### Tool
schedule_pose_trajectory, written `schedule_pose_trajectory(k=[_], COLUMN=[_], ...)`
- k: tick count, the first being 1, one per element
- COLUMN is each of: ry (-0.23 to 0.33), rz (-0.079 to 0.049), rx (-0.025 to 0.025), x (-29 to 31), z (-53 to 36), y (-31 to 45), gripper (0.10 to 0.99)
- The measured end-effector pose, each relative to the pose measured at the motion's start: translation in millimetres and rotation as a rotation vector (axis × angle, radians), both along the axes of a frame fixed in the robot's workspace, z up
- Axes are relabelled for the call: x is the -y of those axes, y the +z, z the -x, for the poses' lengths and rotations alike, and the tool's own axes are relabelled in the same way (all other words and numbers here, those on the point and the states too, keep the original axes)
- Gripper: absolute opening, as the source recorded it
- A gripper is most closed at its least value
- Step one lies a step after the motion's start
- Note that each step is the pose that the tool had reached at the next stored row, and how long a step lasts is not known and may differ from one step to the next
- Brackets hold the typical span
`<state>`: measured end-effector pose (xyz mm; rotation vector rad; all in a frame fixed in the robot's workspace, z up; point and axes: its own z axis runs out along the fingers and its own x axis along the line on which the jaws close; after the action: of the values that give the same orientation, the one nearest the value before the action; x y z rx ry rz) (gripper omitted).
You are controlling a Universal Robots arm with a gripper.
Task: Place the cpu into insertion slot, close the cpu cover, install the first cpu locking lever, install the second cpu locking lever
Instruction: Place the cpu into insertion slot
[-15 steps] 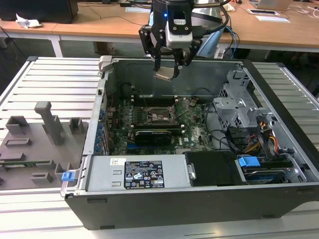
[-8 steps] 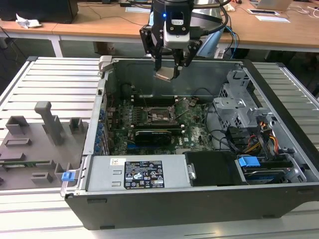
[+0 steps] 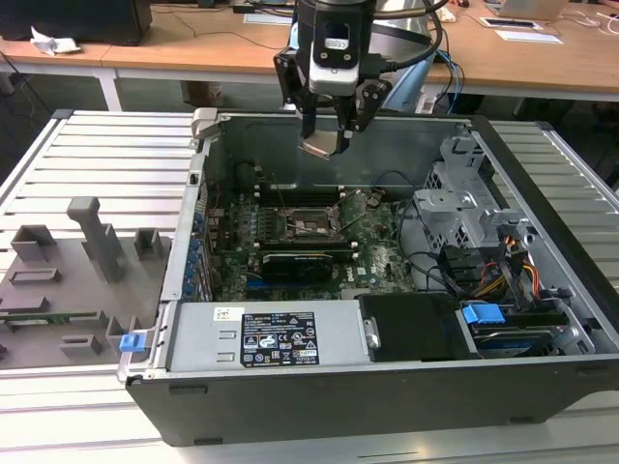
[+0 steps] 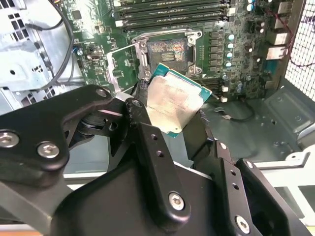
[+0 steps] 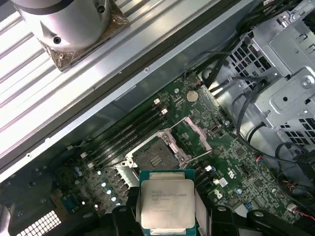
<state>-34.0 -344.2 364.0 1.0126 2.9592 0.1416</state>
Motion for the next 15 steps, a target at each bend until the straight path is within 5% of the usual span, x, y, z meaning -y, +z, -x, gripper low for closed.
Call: schedule_pose_trajectory(k=[15], ry=[-0.145], rz=[0.0], rx=[0.0], x=[0.0], z=[0.0], y=[-2.5], gripper=[0.529])
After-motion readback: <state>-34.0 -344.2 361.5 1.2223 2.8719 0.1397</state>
